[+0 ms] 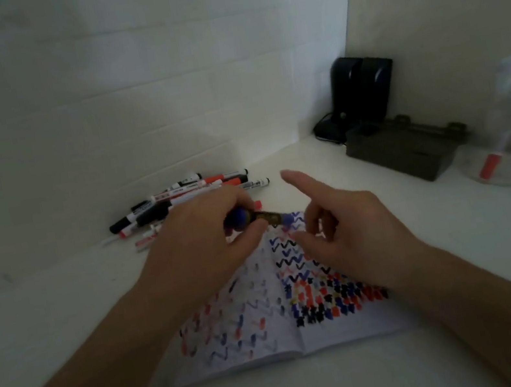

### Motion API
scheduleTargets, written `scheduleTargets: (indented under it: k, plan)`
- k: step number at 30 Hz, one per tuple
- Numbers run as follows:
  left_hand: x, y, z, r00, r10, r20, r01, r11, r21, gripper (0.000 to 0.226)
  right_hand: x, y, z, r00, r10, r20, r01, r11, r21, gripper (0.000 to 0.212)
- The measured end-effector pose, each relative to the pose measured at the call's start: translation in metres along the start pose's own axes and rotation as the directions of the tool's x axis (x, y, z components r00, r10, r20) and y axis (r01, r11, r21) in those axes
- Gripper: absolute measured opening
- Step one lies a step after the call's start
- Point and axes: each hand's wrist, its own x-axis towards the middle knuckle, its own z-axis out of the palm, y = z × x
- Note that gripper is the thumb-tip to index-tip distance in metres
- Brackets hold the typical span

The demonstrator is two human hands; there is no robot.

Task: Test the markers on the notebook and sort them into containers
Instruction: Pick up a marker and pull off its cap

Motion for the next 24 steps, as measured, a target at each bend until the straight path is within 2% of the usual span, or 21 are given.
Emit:
scheduleTargets:
  k: [1,3,5,6,8,10,14,18,20,22,24]
  plan:
    - [-0.002,0.010,0.001,0.998,0.063,-0.022,-0.065,0.996,-0.067,0.018,0.002,-0.002,0.001,0.998,-0.069,-0.012,0.069,0.997,-0.029,0.066]
    - [-0.009,0.027,0.008,0.985,0.166,-0.037,-0.170,0.972,-0.162,0.033,-0.001,-0.004,0.004,0.988,-0.138,-0.069,0.137,0.990,-0.019,0.033]
    - [-0.013,0.033,0.015,0.993,0.121,0.005,-0.116,0.959,-0.258,0.051,-0.005,-0.007,0.001,0.995,0.039,-0.097,-0.020,0.983,0.184,0.011]
    - [-0.013,0.035,0.018,0.996,0.072,0.047,-0.056,0.956,-0.290,0.059,-0.007,-0.009,-0.002,0.987,0.142,-0.073,-0.110,0.934,0.340,0.007]
    - [-0.011,0.034,0.024,0.987,0.008,0.160,0.035,0.964,-0.262,0.060,-0.008,-0.014,-0.008,0.977,0.212,0.010,-0.171,0.760,0.627,0.006]
    - [-0.010,0.032,0.030,0.969,0.023,0.245,0.025,0.982,-0.190,0.049,-0.006,-0.015,-0.010,0.975,0.207,0.076,-0.188,0.594,0.782,0.010]
    - [-0.016,0.036,0.039,0.948,0.083,0.306,-0.029,0.984,-0.178,0.030,-0.006,-0.008,-0.006,0.976,0.180,0.124,-0.207,0.576,0.791,0.021]
    - [-0.022,0.043,0.041,0.957,0.124,0.263,-0.055,0.966,-0.253,0.025,-0.006,-0.010,-0.007,0.968,0.133,0.214,-0.248,0.349,0.904,0.013]
    - [-0.019,0.042,0.036,0.955,0.090,0.283,0.004,0.949,-0.315,0.024,-0.007,-0.010,-0.009,0.973,0.104,0.207,-0.230,0.326,0.917,0.010]
    - [-0.017,0.040,0.033,0.939,0.070,0.338,0.057,0.935,-0.351,0.020,-0.007,-0.009,-0.010,0.975,0.098,0.200,-0.222,0.378,0.899,0.011]
    - [-0.017,0.036,0.031,0.918,0.049,0.393,0.089,0.941,-0.326,0.031,-0.007,-0.005,-0.013,0.974,0.088,0.210,-0.227,0.409,0.884,0.013]
